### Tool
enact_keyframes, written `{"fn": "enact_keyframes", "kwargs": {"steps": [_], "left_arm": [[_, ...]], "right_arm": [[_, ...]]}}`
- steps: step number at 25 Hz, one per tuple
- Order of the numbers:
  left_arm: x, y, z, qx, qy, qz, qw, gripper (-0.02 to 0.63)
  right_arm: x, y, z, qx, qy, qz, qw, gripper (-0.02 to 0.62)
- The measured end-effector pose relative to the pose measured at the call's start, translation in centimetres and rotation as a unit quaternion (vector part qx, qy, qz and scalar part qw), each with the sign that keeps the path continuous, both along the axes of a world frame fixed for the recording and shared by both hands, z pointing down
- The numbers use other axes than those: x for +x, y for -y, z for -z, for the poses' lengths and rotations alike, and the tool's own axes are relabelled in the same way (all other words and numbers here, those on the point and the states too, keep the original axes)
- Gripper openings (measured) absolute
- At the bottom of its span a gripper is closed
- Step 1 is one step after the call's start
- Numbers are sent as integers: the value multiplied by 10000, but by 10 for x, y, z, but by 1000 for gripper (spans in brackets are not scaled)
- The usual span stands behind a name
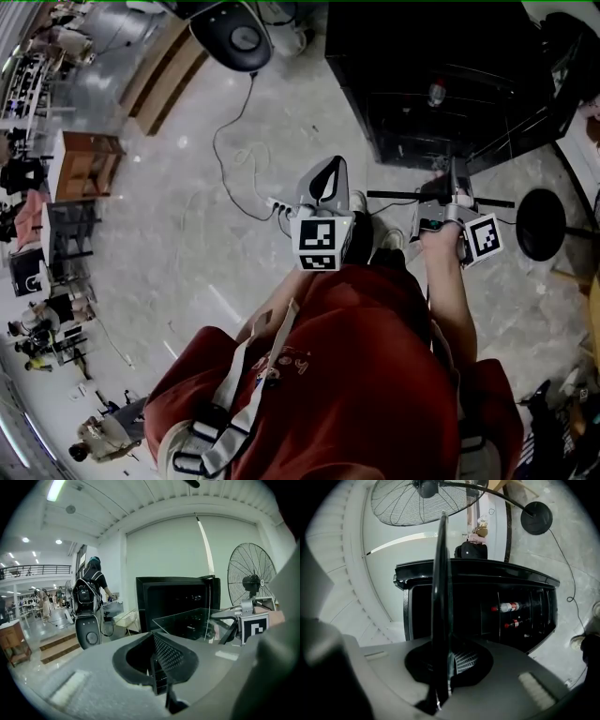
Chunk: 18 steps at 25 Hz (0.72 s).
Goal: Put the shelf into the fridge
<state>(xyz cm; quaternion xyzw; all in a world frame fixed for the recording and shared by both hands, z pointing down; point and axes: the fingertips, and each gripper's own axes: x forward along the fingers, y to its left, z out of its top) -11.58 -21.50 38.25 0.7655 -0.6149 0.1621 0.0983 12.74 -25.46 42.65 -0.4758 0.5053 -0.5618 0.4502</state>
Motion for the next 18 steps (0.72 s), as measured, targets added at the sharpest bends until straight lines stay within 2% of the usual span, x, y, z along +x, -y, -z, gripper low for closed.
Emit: {"fn": "enact_keyframes", "kwargs": {"steps": [18], "left_arm": [[-16, 63, -13, -123, -47, -303, 9995, 6]], "right_arm": [[-15, 71, -14, -27, -116, -336, 9994, 8]]}}
